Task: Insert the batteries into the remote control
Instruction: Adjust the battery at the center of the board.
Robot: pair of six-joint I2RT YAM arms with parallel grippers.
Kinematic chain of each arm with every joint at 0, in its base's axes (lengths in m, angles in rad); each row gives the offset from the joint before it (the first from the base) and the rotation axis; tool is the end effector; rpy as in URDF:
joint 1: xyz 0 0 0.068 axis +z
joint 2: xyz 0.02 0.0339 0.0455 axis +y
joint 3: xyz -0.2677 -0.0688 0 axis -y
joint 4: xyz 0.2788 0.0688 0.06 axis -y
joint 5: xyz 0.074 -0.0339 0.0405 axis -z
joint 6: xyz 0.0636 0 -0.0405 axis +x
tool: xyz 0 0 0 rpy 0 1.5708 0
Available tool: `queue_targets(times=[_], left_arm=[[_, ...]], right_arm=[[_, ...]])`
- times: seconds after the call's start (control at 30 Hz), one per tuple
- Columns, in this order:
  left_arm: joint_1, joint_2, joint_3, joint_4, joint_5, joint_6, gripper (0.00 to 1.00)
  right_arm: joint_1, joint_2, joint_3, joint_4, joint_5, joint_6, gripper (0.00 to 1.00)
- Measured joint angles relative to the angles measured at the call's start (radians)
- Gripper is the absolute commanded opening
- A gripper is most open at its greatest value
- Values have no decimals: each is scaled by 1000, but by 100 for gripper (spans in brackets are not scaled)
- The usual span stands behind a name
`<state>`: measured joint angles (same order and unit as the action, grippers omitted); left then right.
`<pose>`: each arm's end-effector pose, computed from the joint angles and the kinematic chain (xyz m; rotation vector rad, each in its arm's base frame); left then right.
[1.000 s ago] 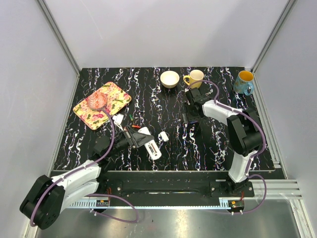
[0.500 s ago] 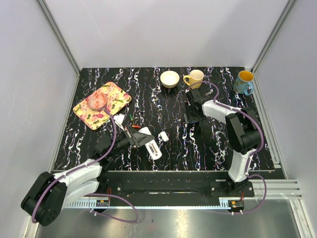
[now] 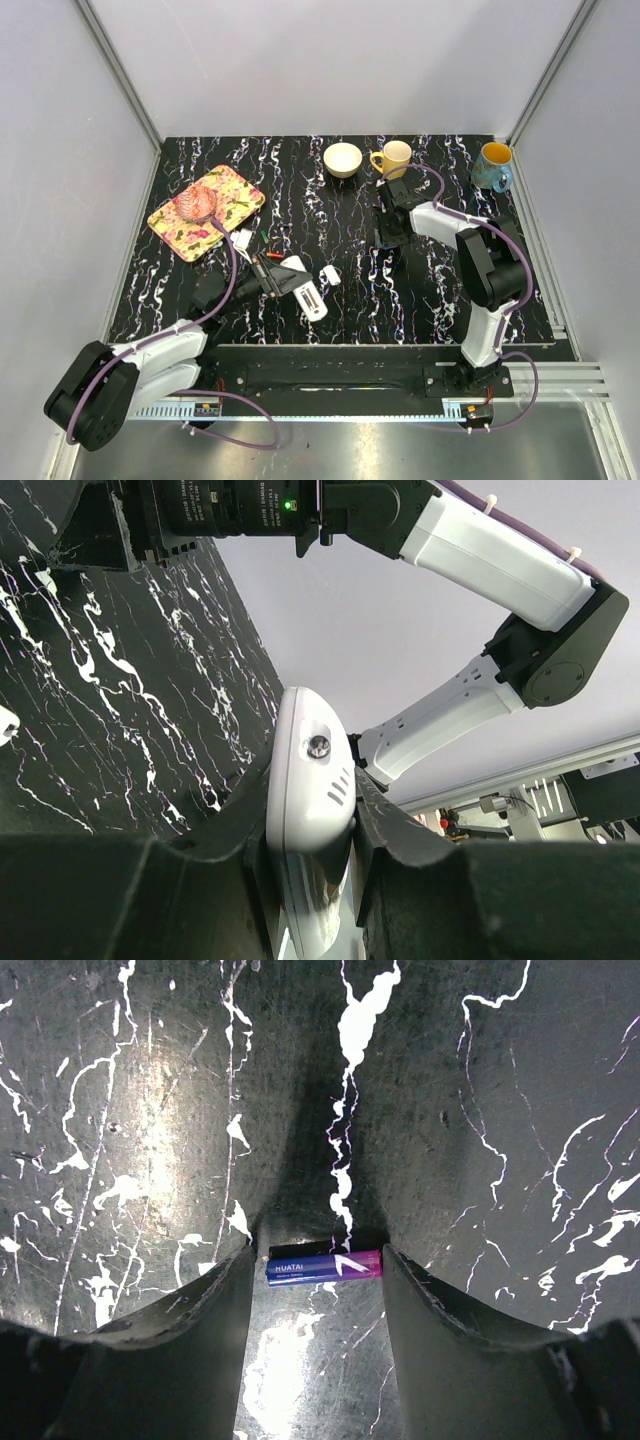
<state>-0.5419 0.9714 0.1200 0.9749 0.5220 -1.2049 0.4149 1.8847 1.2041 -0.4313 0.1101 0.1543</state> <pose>0.1772 -0.1437 0.1803 -0.0662 1.7432 -1.7351 0.3852 0.1621 0.1163 -0.3129 2.6527 0.0339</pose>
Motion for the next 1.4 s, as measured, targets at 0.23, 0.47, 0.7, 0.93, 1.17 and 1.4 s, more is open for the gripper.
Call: queue_targets(times=[0.23,0.47,0.7,0.93,1.17,1.4], left_arm=[[0,11,-7,22,0,-2,0],[-2,12,-11,23,0,-6,0],[-2,12,-11,23,1,-6,0],[-3,13,-11,23,1,-6,0],[-3,19,-11,29,1,-7,0],[-3,19,-11,30,1,-7,0]], right_arm=[[-5,-3,-9,10,-7,16,52],[-9,-7,-15,16,-5,33,55],[-9,-14,-24,26,-7,45,69],[-9,-37,-53,29,-10,45,62],[-10,-37,-53,19,-7,46,49],[-12,-38,-53,16,-7,57,19]])
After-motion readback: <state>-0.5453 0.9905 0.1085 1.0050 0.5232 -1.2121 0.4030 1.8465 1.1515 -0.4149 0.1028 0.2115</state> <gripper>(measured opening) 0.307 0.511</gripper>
